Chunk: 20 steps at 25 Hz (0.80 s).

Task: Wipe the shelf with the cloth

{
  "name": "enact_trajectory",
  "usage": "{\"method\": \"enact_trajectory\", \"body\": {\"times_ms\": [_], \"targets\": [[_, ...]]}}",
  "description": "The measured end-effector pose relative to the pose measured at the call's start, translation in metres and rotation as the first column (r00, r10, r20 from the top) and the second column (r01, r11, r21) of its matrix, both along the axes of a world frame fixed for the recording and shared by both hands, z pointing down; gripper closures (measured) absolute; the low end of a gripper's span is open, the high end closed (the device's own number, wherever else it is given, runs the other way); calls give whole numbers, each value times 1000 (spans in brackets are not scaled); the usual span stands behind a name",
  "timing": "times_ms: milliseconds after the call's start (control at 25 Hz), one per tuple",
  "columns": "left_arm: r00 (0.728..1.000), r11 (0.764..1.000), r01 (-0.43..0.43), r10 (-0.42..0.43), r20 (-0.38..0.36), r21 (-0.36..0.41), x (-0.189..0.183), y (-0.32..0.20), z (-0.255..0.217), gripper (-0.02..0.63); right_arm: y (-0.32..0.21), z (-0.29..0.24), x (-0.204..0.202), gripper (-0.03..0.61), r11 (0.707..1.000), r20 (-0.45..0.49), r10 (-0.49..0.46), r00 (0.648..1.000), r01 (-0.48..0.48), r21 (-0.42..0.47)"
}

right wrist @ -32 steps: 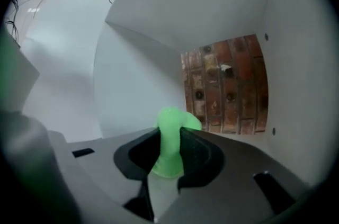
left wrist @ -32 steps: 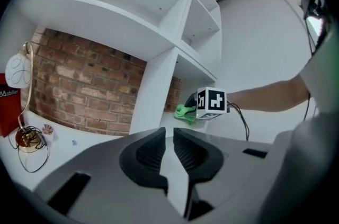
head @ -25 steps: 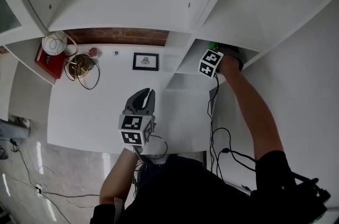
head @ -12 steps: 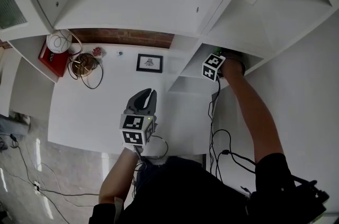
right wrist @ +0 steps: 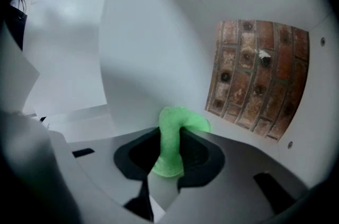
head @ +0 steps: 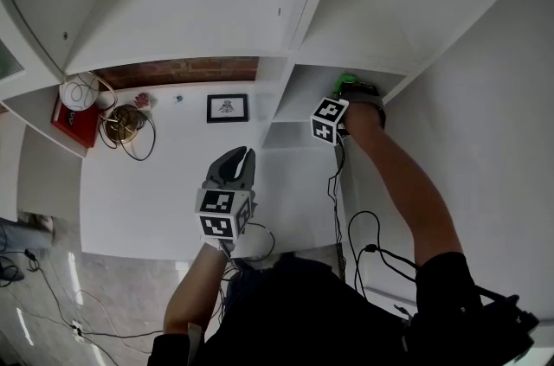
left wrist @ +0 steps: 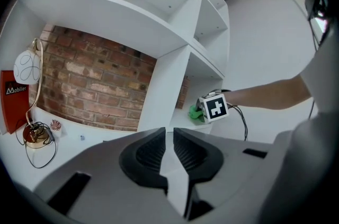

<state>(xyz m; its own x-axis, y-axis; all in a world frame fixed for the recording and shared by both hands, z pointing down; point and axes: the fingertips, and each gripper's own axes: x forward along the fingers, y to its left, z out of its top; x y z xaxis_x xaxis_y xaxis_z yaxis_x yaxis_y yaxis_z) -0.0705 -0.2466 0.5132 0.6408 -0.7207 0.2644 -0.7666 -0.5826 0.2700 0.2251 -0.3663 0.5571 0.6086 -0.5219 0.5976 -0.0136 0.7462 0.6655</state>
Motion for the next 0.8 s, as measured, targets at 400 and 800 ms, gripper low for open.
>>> {"method": "enact_trajectory", "body": {"times_ms": [400,800], "targets": [[997,997,-77,77,19,16,34,19,-7,568,47,0,-6,488,999,71,-42,997,40,36],[991,991,-130,129,40,19,56,33,-11,568,77,-3,-7,488,988,139,-108,984,91,125]]}}
